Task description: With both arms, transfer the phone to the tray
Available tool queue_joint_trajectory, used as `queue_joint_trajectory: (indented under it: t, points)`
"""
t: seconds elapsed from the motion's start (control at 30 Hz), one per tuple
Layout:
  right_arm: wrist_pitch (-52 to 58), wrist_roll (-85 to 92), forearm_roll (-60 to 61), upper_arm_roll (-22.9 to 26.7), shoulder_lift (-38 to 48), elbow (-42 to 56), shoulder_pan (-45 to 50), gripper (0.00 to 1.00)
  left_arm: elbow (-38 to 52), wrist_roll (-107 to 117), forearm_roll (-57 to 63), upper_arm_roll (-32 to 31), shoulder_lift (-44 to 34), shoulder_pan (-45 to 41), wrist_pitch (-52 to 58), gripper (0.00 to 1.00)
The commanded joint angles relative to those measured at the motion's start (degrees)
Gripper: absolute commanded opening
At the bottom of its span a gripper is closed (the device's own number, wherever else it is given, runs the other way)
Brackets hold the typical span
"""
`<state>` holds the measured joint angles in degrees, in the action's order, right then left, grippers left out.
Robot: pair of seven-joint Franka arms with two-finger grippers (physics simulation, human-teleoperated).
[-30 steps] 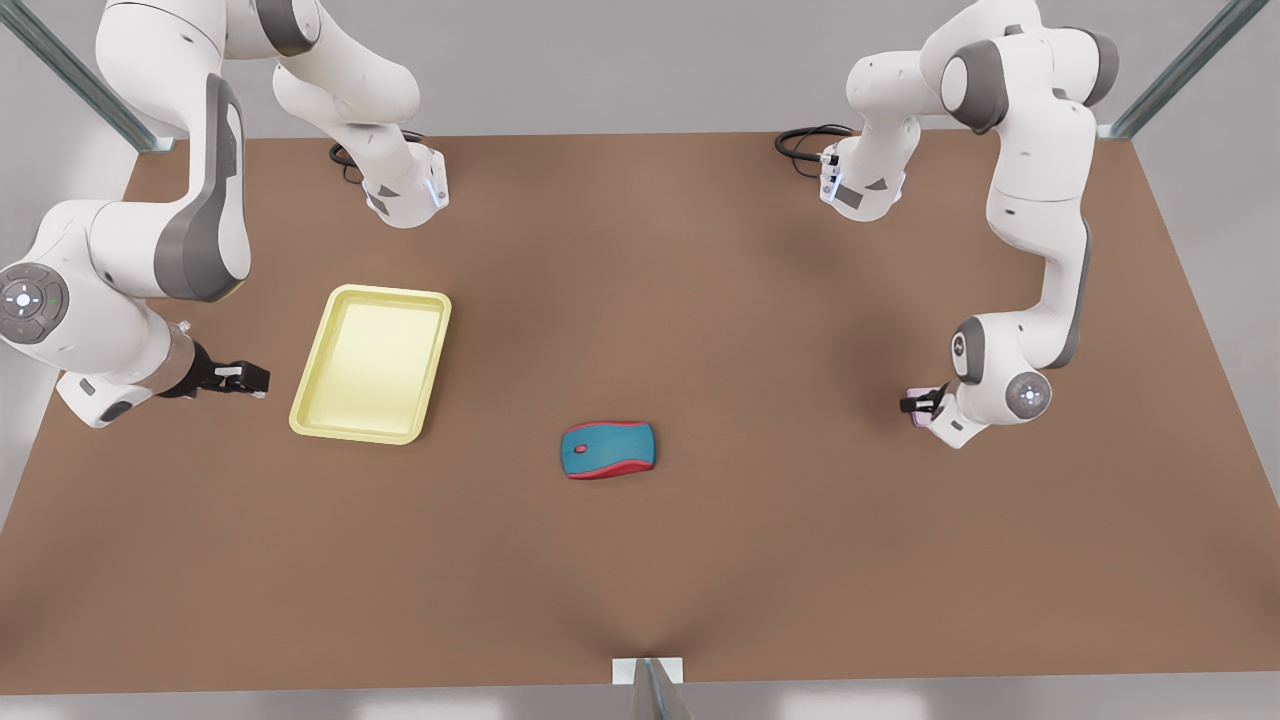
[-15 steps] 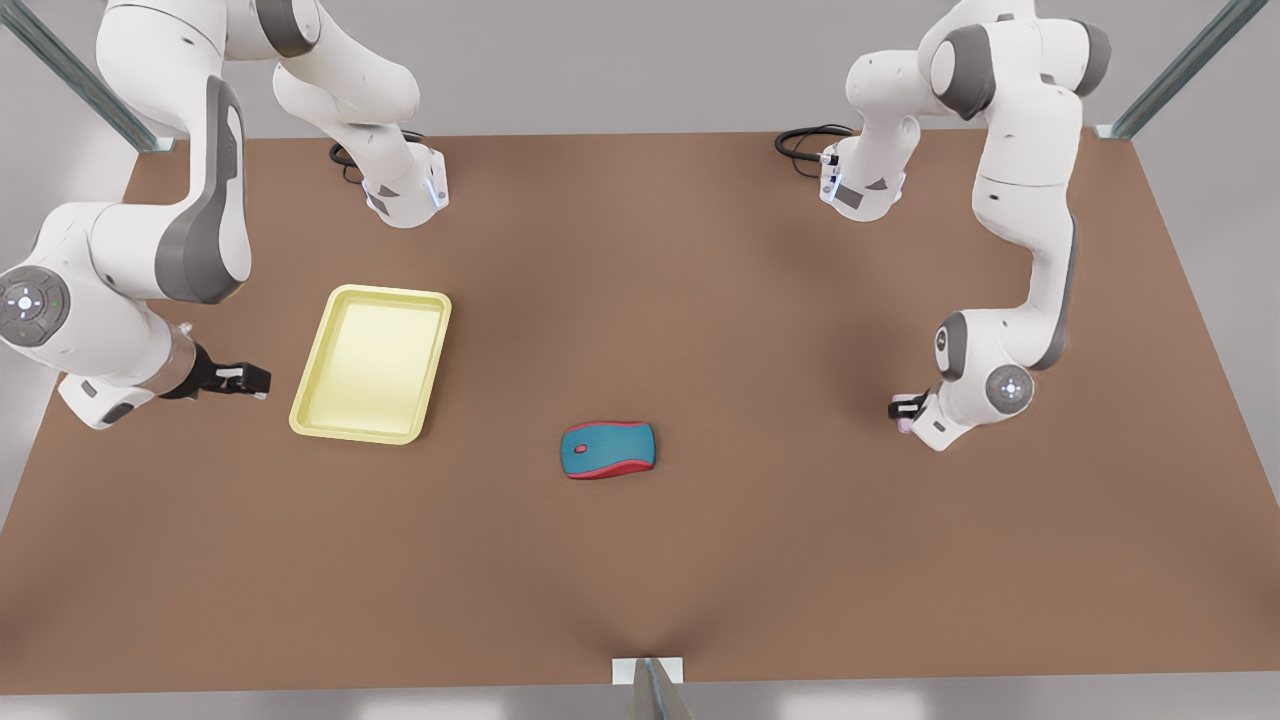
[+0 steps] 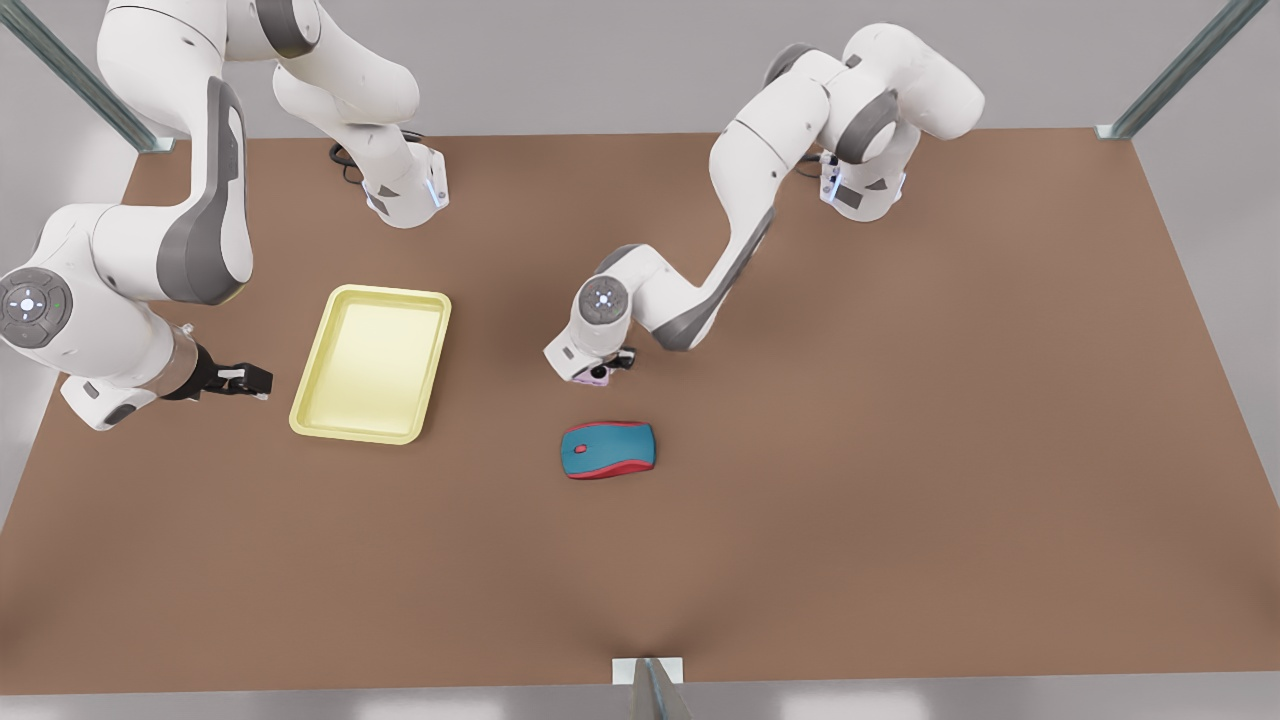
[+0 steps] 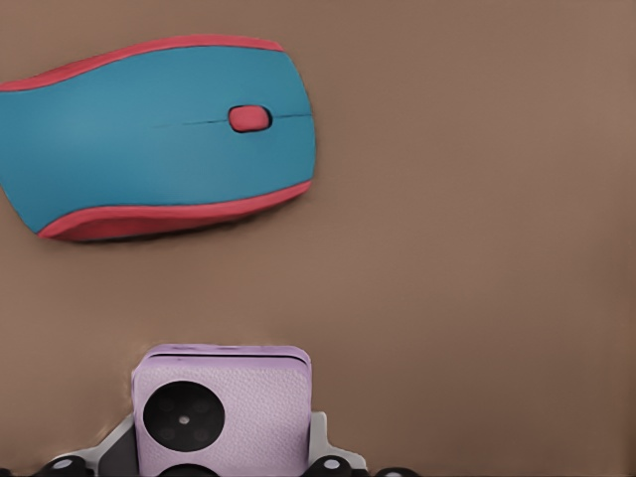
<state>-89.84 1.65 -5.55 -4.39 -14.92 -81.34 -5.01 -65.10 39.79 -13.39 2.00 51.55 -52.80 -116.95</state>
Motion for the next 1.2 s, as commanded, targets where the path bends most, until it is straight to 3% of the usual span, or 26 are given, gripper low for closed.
queue_joint_trajectory:
  t: [0.0, 0.4, 0.43, 0.47, 0.53, 0.57, 0.63, 0.7, 0.77, 0.83, 0.93, 1.03, 1.17]
  points:
    - [0.0, -0.1, 0.1, 0.0, 0.1, 0.0, 0.0, 1.00, 3.1, 47.0, -2.5, -0.1, 2.2, -1.9, 3.3, 0.81]
    - [0.0, 0.4, 0.1, 0.0, -0.2, 0.1, 0.0, 1.00, 7.8, 45.5, -2.4, 0.0, 9.7, -5.2, -11.1, 0.82]
    - [0.0, 0.4, 0.1, 0.0, -0.2, 0.0, 0.0, 1.00, 7.7, 42.6, -2.4, -0.9, 9.9, -5.2, -11.5, 0.84]
    - [0.0, 0.4, 0.1, 0.0, -0.2, 0.0, 0.0, 1.00, 7.7, 39.1, -2.4, -1.1, 10.3, -5.3, -11.4, 1.00]
    - [0.0, 0.4, 0.1, 0.0, -0.3, 0.0, 0.0, 1.00, 7.3, 37.1, -2.0, -1.1, 9.9, -5.2, -10.1, 1.00]
    - [0.0, 0.4, 0.1, 0.0, -0.3, 0.0, 0.0, 1.00, 7.2, 31.2, -1.8, -0.8, 8.7, -4.9, -5.1, 1.00]
    - [0.0, 0.0, 0.1, 0.0, -0.3, 0.1, 0.0, 1.00, 7.2, -6.7, -0.2, -0.2, -9.4, 14.4, 40.3, 1.00]
    - [-0.6, -2.5, 0.2, -0.5, -0.3, 0.4, 1.1, 1.00, 7.3, -31.7, 12.1, 2.0, -20.4, 30.2, 52.5, 1.00]
    - [-2.3, -10.3, 3.6, -0.5, -2.4, 0.0, 5.3, 1.00, 6.1, -41.6, 15.6, 2.7, -24.5, 40.0, 53.5, 1.00]
    - [-3.8, -16.5, 3.6, -0.6, -3.8, -0.7, 10.7, 1.00, -20.9, -41.1, 16.0, 2.3, -41.4, 40.8, 35.2, 1.00]
    - [-8.5, -21.3, 3.6, -0.5, -6.5, -2.6, 14.2, 1.00, -19.1, -41.5, 15.9, 2.7, -41.3, 40.8, 42.4, 1.00]
    - [-11.1, -26.7, 3.5, -0.5, -9.2, -3.9, 19.1, 1.00, -8.4, -40.5, 15.7, 1.0, -39.9, 40.1, 48.9, 1.00]
    - [-11.1, -38.4, 3.6, -0.6, -7.8, -8.0, 25.8, 1.00, -8.7, -41.0, 14.1, 1.3, -39.8, 40.1, 49.0, 1.00]
